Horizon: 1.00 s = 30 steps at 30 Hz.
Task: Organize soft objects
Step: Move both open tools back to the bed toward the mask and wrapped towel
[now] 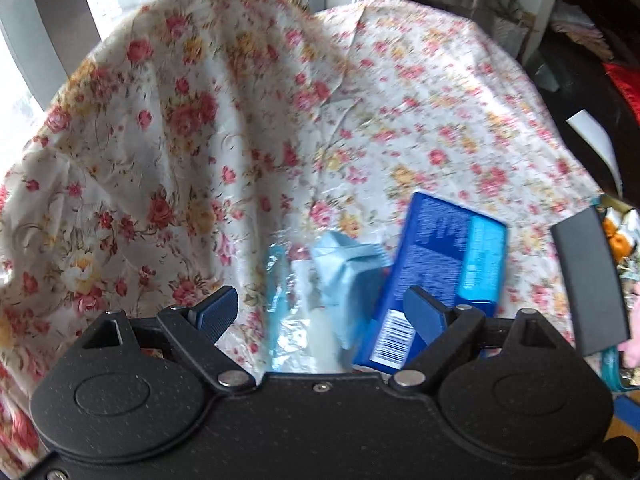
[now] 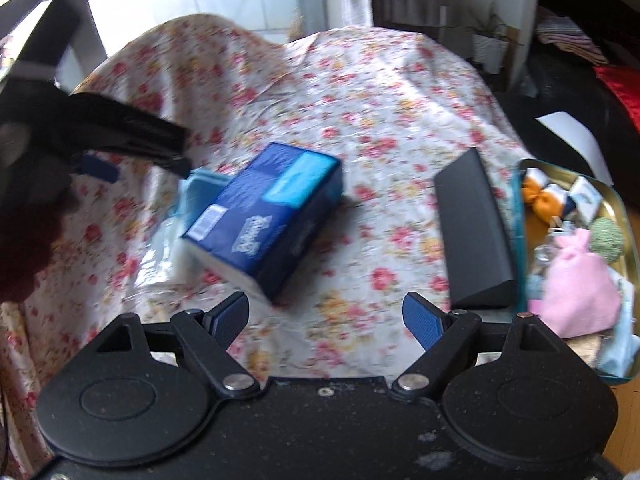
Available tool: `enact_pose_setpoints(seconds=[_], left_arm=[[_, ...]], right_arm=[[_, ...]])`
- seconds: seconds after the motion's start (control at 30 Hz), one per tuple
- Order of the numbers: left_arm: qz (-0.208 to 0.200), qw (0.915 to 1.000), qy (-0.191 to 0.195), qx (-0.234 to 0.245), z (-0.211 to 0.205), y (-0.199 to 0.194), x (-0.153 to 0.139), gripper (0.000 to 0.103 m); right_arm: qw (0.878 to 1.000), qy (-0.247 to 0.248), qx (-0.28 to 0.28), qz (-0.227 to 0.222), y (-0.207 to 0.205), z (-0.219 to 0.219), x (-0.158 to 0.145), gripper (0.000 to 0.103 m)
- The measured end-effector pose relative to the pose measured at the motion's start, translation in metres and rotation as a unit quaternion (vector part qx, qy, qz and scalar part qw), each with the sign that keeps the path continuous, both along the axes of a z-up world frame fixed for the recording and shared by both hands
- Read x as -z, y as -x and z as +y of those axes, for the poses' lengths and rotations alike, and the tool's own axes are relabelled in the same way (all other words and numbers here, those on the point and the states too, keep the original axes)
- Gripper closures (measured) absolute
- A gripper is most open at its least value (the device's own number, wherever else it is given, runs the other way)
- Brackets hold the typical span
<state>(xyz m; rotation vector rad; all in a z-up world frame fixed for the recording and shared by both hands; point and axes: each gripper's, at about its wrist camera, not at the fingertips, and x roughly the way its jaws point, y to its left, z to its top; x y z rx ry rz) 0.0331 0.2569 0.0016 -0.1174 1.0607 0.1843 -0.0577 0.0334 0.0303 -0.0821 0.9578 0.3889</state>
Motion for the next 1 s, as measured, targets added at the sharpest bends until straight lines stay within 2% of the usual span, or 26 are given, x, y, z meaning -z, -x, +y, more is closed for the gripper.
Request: enact_pose_setpoints(seconds=[0.13, 0.23, 0.47, 0.6, 0.7, 0.8, 1.0], left_arm=[[0.020, 0.9998, 0.003, -0.008, 0.010, -0.010, 0.016, 0.016], [0.029, 0.9995, 0.009, 0.004, 0.014, -0.014, 0.023, 0.016], [0.018, 0.9993, -0.006, 0.031, 0.017, -0.040, 0.030, 0.016], [0.010, 0.9952, -0.035, 0.091, 0.015, -0.059, 0.029, 0.016], [0.003, 0.9853, -0.068, 0.157, 0.013, -0.067, 0.026, 0.015], [-0.004, 0.9776, -0.090, 0.190, 0.017, -0.072, 0.027, 0.015], [-0.022, 0.9785, -0.060, 0.196, 0.034, -0.089, 0.038, 0.015]], right_arm=[[1.000, -0.003, -0.018, 0.009, 0.002, 0.023, 0.005, 0.019], [0.999, -0.003, -0.031, 0.016, 0.002, 0.038, 0.010, 0.019], [0.998, 0.006, -0.055, 0.025, 0.008, 0.060, 0.014, 0.019], [0.998, 0.013, -0.064, 0.027, 0.008, 0.066, 0.015, 0.019], [0.997, 0.019, -0.067, 0.029, 0.007, 0.071, 0.016, 0.019], [0.997, 0.021, -0.066, 0.035, 0.004, 0.078, 0.019, 0.019], [0.996, 0.011, -0.077, 0.052, -0.002, 0.102, 0.027, 0.018]])
